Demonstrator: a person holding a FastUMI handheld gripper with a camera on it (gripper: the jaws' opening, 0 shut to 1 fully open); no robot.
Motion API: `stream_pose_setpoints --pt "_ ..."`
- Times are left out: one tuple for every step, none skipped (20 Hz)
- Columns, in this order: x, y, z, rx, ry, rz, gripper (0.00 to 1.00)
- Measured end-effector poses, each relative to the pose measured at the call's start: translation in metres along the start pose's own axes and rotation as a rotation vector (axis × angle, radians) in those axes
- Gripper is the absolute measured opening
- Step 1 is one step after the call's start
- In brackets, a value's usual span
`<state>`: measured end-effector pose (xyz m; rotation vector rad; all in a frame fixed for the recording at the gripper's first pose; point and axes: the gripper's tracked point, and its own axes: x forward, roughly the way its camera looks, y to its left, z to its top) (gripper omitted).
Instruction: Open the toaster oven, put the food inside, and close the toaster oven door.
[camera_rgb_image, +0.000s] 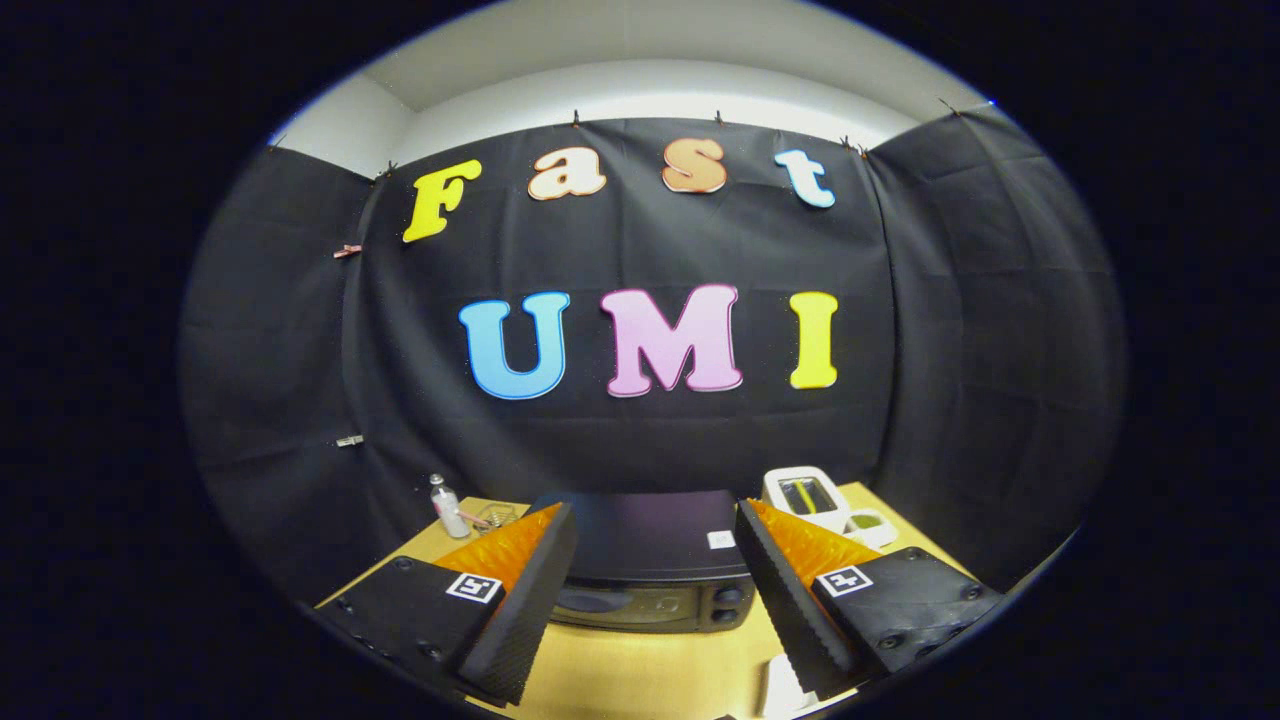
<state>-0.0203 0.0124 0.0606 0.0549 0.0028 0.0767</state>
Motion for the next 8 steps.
stream_pose_setpoints --pt "-0.005 -0.008 -0.001 -0.011 -0.002 0.014 0.98" --pt "-0.009 -0.014 -0.004 -0.013 0.000 0.033 0.98" --pt "-0.011 -0.020 -0.008 -0.010 0.012 0.057 0.98" --pt "-0.014 -0.024 -0.012 -0.004 0.025 0.082 0.98" --pt "-0.016 -0.029 -0.014 -0.002 0.033 0.101 0.98" --pt "-0.018 -0.036 -0.016 0.000 0.041 0.111 0.98" --pt "-0.018 -0.040 -0.018 0.006 0.053 0.114 0.98" --pt "-0.021 -0.041 -0.022 0.015 0.063 0.121 0.98"
